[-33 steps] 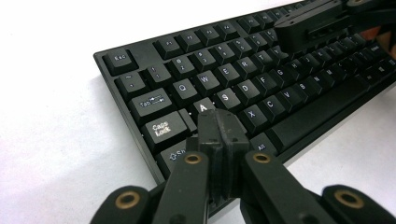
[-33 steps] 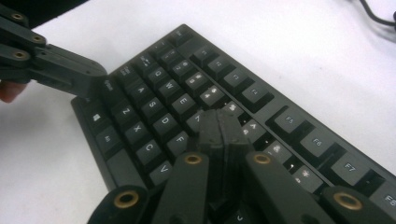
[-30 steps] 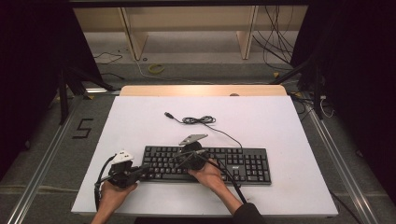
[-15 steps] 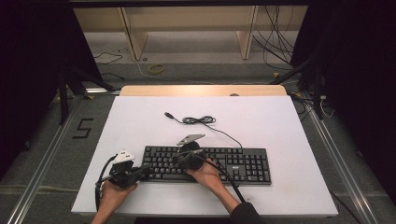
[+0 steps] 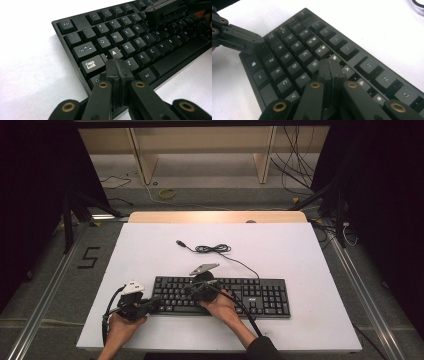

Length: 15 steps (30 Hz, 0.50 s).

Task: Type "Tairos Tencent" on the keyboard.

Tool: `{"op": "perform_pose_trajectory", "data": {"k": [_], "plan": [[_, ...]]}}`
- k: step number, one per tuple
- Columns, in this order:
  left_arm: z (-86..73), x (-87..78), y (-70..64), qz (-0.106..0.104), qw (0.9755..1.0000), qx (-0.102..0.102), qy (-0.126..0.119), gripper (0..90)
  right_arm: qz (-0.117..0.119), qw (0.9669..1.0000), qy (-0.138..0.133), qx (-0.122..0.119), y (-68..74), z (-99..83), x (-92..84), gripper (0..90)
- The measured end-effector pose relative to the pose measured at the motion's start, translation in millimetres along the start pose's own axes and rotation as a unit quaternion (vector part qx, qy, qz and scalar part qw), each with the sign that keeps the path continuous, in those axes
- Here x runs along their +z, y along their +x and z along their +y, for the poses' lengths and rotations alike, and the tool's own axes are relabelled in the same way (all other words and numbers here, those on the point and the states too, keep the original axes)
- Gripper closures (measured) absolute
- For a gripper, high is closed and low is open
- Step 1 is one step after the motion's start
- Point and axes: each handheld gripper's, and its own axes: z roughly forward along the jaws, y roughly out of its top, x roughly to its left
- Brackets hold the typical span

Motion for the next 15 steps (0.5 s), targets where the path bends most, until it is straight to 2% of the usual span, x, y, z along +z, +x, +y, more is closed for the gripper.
{"op": "perform_pose_trajectory", "data": {"k": [15], "plan": [[-0.3,2.6,1.3,-0.001,0.9999,-0.009,0.005,89.1,-0.006,1.0,0.006,-0.003,2.0,-1.5,2.9,90.0]]}}
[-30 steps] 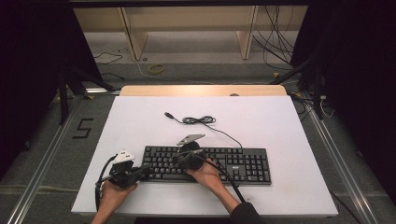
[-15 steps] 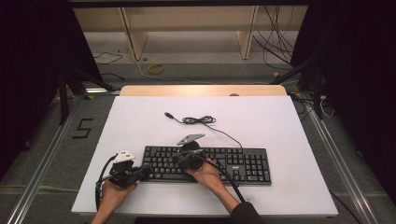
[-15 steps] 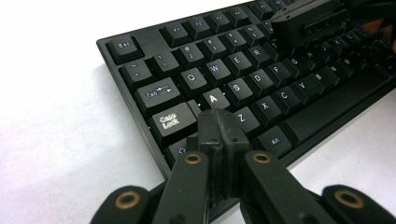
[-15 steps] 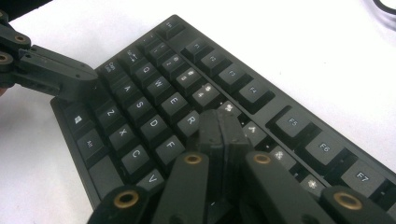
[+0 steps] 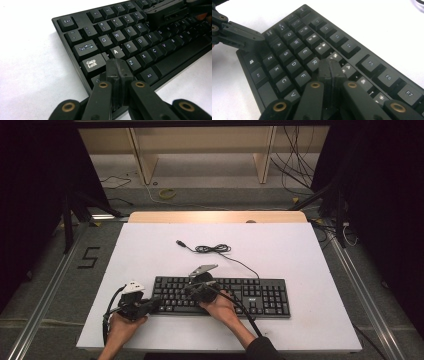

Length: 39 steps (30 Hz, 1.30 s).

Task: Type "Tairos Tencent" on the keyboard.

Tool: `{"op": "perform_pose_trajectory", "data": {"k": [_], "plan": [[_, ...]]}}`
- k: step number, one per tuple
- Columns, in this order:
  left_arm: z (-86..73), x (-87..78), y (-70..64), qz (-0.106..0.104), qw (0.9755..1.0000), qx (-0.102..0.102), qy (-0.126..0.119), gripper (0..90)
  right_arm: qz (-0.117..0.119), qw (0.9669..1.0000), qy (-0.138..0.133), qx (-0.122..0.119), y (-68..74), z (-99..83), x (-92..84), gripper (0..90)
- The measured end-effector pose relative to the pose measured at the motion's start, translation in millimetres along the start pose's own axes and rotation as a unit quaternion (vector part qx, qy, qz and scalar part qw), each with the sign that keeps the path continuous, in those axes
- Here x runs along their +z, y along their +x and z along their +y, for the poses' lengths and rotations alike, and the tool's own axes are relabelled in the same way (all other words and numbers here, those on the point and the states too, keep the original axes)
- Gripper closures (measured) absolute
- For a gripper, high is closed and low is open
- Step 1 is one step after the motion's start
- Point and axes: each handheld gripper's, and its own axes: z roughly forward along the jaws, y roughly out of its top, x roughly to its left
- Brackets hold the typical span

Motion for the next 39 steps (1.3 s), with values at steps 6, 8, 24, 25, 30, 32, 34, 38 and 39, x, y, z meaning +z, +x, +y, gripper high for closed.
{"op": "perform_pose_trajectory", "data": {"k": [6,8,24,25,30,32,34,38,39], "plan": [[0.9,-2.9,1.3,-0.003,1.0,-0.002,-0.007,87.9,0.004,1.0,-0.002,0.009,-0.8,0.2,-0.8,90.0],[1.3,-4.4,1.2,-0.003,0.9999,-0.001,-0.012,87.3,0.01,0.9998,-0.006,0.016,-1.6,0.1,-2.6,87.0],[5.1,-9.7,-1.8,-0.024,0.9988,-0.002,-0.042,75.6,0.031,0.9983,-0.044,0.025,-1.6,2.7,-23.8,73.8],[5.5,-9.9,-2.2,-0.026,0.9987,-0.003,-0.043,73.5,0.032,0.9982,-0.044,0.025,-1.5,2.5,-24.8,72.3],[7.7,-9.5,-3.6,-0.028,0.9985,-0.01,-0.047,62.8,0.04,0.9977,-0.048,0.026,-2.1,-0.6,-30.4,63.6],[9.1,-9.5,-3.8,-0.029,0.9984,-0.01,-0.047,57.8,0.042,0.9976,-0.05,0.023,-2.2,-2.3,-32.8,59.8],[11.0,-9.3,-4.0,-0.029,0.9984,-0.012,-0.047,51.9,0.046,0.9974,-0.051,0.022,-2.1,-4.4,-35.9,56.0],[14.5,-7.2,-4.7,-0.035,0.9982,-0.018,-0.046,44.4,0.047,0.9971,-0.055,0.022,-3.8,-8.2,-42.0,51.1],[15.4,-6.9,-5.0,-0.033,0.9982,-0.017,-0.046,43.3,0.049,0.997,-0.056,0.023,-4.2,-9.1,-43.4,50.3]]}}
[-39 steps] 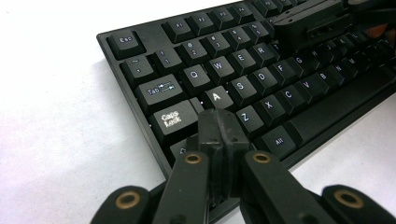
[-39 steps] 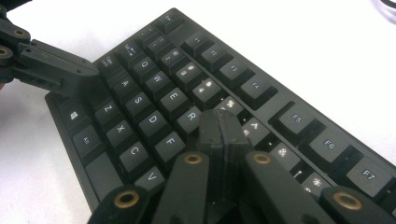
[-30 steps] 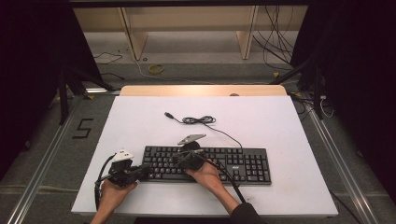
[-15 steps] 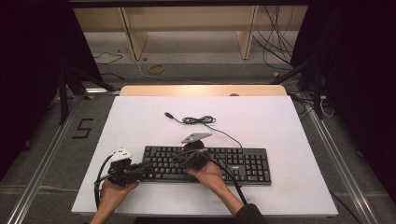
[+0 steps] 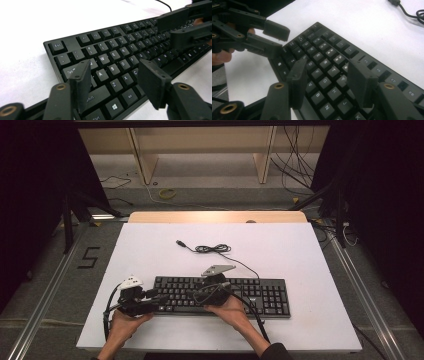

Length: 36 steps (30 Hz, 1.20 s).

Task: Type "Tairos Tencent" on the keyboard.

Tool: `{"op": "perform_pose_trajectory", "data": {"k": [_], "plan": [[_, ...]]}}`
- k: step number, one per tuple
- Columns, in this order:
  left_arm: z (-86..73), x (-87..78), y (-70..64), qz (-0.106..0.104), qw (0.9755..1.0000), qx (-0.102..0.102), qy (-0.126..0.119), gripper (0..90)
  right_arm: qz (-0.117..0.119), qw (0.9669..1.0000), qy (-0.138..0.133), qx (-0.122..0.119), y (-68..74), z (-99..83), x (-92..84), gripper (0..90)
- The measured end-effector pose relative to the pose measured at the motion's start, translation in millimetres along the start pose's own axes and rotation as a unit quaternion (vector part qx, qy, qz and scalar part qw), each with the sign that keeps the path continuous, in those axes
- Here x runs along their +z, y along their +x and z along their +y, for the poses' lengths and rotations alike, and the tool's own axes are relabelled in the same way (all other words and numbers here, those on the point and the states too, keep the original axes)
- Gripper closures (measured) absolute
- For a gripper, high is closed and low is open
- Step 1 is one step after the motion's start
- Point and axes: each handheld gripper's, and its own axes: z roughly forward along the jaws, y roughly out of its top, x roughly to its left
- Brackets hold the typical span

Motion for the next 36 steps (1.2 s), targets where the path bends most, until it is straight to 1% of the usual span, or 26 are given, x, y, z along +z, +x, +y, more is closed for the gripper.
{"op": "perform_pose_trajectory", "data": {"k": [3,10,12,14,19,22,23,24,33,36], "plan": [[2.5,1.1,-0.2,0.001,1.0,-0.003,-0.004,41.0,-0.001,1.0,-0.003,0.003,-0.9,-2.4,-4.4,46.9],[6.5,2.9,1.2,0.003,0.9999,-0.006,-0.009,36.3,-0.004,1.0,-0.007,0.004,-3.0,-8.1,-13.1,42.5],[7.6,3.7,1.7,0.006,0.9999,-0.005,-0.01,36.8,-0.004,0.9999,-0.01,0.005,-3.6,-9.5,-15.3,41.3],[8.3,4.4,2.6,0.005,0.9999,-0.006,-0.011,41.2,-0.005,0.9999,-0.011,0.006,-3.9,-11.1,-17.7,40.9],[9.9,8.0,4.2,0.013,0.9999,-0.005,-0.004,54.3,-0.006,0.9999,-0.014,0.006,-4.9,-15.2,-23.1,38.8],[10.5,10.4,4.1,0.017,0.9998,0.004,0.004,62.6,-0.009,0.9998,-0.016,0.006,-6.1,-17.3,-26.2,37.4],[10.5,11.4,3.6,0.018,0.9998,0.004,0.004,64.9,-0.009,0.9998,-0.017,0.006,-6.6,-18.0,-27.2,37.0],[10.6,12.0,3.8,0.018,0.9998,0.008,0.008,66.8,-0.01,0.9998,-0.017,0.006,-7.1,-18.6,-28.1,36.6],[11.2,16.9,0.0,0.019,0.9992,0.026,0.025,82.6,-0.016,0.9996,-0.021,0.007,-10.9,-23.9,-35.3,34.9],[11.0,18.8,-0.6,0.023,0.9987,0.031,0.031,87.2,-0.019,0.9996,-0.021,0.009,-12.6,-24.7,-37.2,34.6]]}}
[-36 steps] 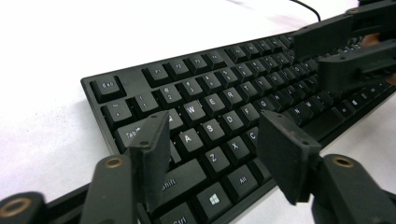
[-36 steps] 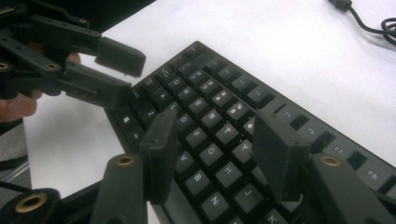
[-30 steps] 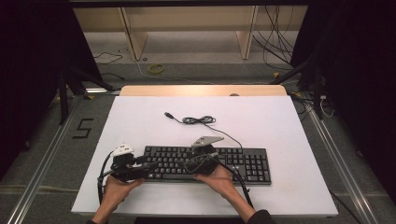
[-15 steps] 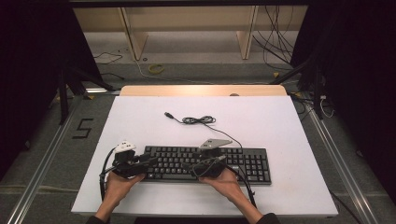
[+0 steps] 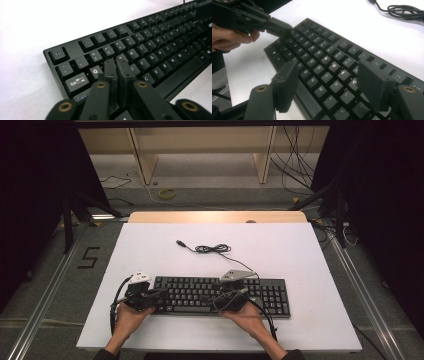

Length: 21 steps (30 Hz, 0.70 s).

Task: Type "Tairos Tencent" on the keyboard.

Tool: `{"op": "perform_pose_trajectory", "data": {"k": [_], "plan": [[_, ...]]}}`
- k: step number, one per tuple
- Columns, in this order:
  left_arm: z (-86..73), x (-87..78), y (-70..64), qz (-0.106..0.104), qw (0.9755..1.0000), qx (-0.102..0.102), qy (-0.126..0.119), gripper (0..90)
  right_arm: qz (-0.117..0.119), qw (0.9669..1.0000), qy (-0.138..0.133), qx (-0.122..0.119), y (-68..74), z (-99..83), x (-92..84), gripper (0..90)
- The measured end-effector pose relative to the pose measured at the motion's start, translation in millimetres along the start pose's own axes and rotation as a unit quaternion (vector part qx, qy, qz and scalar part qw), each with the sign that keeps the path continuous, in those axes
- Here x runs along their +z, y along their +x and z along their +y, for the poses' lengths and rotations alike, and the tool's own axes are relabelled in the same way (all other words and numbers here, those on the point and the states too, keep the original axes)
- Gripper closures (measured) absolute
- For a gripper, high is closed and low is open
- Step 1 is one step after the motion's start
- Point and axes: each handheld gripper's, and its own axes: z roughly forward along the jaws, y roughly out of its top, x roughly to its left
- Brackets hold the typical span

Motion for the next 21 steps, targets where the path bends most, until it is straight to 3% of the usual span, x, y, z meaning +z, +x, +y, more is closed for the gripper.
{"op": "perform_pose_trajectory", "data": {"k": [11,21], "plan": [[-2.9,7.2,-0.1,0.008,0.9996,0.01,0.026,89.0,-0.002,1.0,-0.002,0.0,-2.0,0.5,-1.3,32.3],[-5.2,10.0,0.4,0.005,0.9995,0.008,0.029,89.2,-0.008,0.9999,-0.006,0.002,-4.7,1.9,-2.6,30.7]]}}
